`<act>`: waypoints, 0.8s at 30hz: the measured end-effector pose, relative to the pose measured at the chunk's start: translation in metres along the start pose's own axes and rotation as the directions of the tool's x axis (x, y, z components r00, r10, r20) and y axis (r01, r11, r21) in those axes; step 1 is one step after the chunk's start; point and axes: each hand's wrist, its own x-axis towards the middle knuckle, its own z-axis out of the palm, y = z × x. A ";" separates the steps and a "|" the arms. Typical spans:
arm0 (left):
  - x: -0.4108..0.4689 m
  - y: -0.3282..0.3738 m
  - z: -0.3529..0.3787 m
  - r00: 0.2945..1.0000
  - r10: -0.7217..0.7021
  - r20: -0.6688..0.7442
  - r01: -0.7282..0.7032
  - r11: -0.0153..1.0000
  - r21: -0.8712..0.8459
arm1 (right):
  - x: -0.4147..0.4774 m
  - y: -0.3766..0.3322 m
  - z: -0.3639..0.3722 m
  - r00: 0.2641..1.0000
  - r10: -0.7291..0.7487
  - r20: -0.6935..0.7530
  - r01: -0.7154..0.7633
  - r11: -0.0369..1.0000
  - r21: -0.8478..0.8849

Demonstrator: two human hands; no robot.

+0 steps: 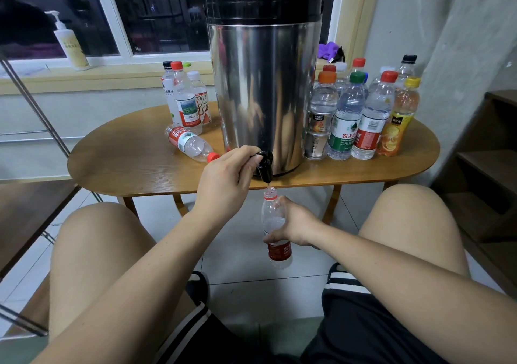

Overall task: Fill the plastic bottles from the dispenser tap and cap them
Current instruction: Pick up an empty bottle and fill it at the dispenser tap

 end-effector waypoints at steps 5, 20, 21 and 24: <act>0.000 0.000 0.000 1.000 0.002 0.004 -0.002 1.000 -0.002 | 0.001 0.000 0.000 1.000 0.000 0.002 0.000 1.000 0.012; 0.000 0.000 0.000 1.000 0.007 -0.001 -0.007 1.000 -0.006 | 0.002 0.001 0.001 1.000 -0.003 -0.002 0.003 1.000 -0.001; 0.000 0.000 0.000 1.000 0.006 0.000 -0.006 1.000 -0.008 | 0.002 0.001 0.001 1.000 -0.002 -0.002 0.002 1.000 -0.004; 0.000 -0.001 0.001 1.000 0.007 0.000 -0.007 1.000 -0.007 | 0.002 0.001 0.001 1.000 -0.007 -0.005 0.007 1.000 -0.007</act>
